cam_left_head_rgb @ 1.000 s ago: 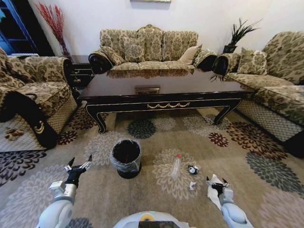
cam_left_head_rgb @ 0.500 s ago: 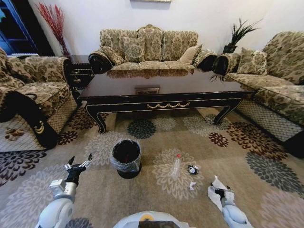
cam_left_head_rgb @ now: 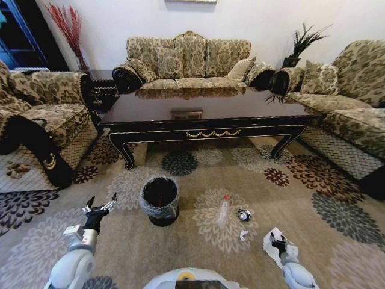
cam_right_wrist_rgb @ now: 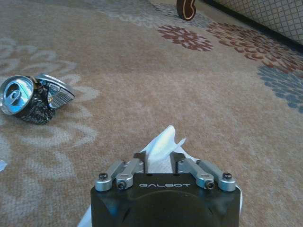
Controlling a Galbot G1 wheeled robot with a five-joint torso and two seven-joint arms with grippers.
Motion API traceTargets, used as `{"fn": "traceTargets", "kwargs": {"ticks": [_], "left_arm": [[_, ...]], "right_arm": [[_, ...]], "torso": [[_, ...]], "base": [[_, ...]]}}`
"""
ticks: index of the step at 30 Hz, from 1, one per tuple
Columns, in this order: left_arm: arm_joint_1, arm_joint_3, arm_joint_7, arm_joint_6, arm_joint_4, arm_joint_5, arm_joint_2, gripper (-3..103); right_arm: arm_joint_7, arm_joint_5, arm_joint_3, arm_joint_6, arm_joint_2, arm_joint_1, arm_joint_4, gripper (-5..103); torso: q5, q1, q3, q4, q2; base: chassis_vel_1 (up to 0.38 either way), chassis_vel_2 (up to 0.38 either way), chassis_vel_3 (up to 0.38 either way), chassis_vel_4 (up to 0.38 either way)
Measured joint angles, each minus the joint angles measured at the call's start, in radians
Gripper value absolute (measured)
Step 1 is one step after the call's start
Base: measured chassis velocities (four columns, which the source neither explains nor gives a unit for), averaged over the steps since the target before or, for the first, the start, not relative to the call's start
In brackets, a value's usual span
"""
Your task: Move to the front of the table and pick up the trash from the floor, then place it into the trash bin.
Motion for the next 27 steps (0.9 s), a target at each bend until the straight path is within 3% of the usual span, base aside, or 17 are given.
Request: {"fn": "traceTargets", "kwargs": {"ticks": [2,4,7,13,16,17,18,22,25,27], "left_arm": [[0.000,-0.002,0.000,-0.003,0.001,-0.001,0.000,100],[0.000,-0.002,0.000,-0.003,0.001,-0.002,0.000,100],[-0.005,-0.002,-0.001,-0.003,0.001,-0.002,-0.001,100],[-0.016,0.001,-0.008,0.011,-0.007,-0.007,0.004,100],[-0.028,0.007,-0.019,0.046,-0.018,-0.010,0.015,100],[-0.038,0.014,-0.027,0.079,-0.028,-0.009,0.026,100],[-0.070,0.037,-0.049,0.153,-0.051,-0.009,0.055,100],[-0.120,0.078,-0.071,0.207,-0.056,-0.031,0.087,100],[-0.165,0.125,-0.110,0.254,-0.071,-0.099,0.117,100],[-0.208,0.174,-0.182,0.359,-0.112,-0.222,0.160,101]], "right_arm": [[-0.002,-0.005,0.000,0.002,0.000,-0.003,0.004,19],[-0.003,-0.007,0.001,0.003,-0.001,-0.004,0.006,19],[-0.005,-0.008,0.003,0.006,-0.003,-0.008,0.014,3],[-0.008,-0.006,0.010,0.010,-0.005,-0.021,0.042,0],[-0.009,0.005,0.019,0.012,-0.008,-0.039,0.082,0],[-0.011,0.011,0.028,0.017,-0.013,-0.057,0.119,0],[-0.015,0.029,0.050,0.024,-0.023,-0.101,0.206,0],[-0.017,0.035,0.071,0.031,-0.029,-0.147,0.286,0],[-0.017,0.034,0.086,0.032,-0.029,-0.178,0.348,0],[-0.017,0.028,0.096,0.033,-0.031,-0.197,0.399,0]], "torso": [[0.0000,0.000,0.000,0.0000,0.000],[0.0000,0.000,0.000,-0.0001,0.000],[0.0000,0.000,0.000,-0.0001,0.000],[0.0000,0.000,0.000,0.0000,0.000],[0.0000,0.000,0.000,0.0000,0.000],[0.0000,0.000,0.000,-0.0001,0.000],[0.0000,0.000,0.000,0.0001,0.000],[-0.0001,0.000,0.000,-0.0001,0.000],[-0.0001,0.000,0.000,-0.0004,0.000],[-0.0002,0.000,0.000,-0.0006,0.000]], "base": [[0.000,0.000,0.000,0.000],[0.000,0.000,0.000,0.000],[0.000,0.000,0.000,0.000],[0.000,0.000,0.000,0.000],[0.000,0.000,0.000,0.000],[0.000,0.000,0.000,0.000],[0.000,0.000,0.000,0.000],[0.000,0.000,0.000,0.000],[0.000,0.000,0.000,0.000],[0.000,0.000,0.000,0.000]]}}
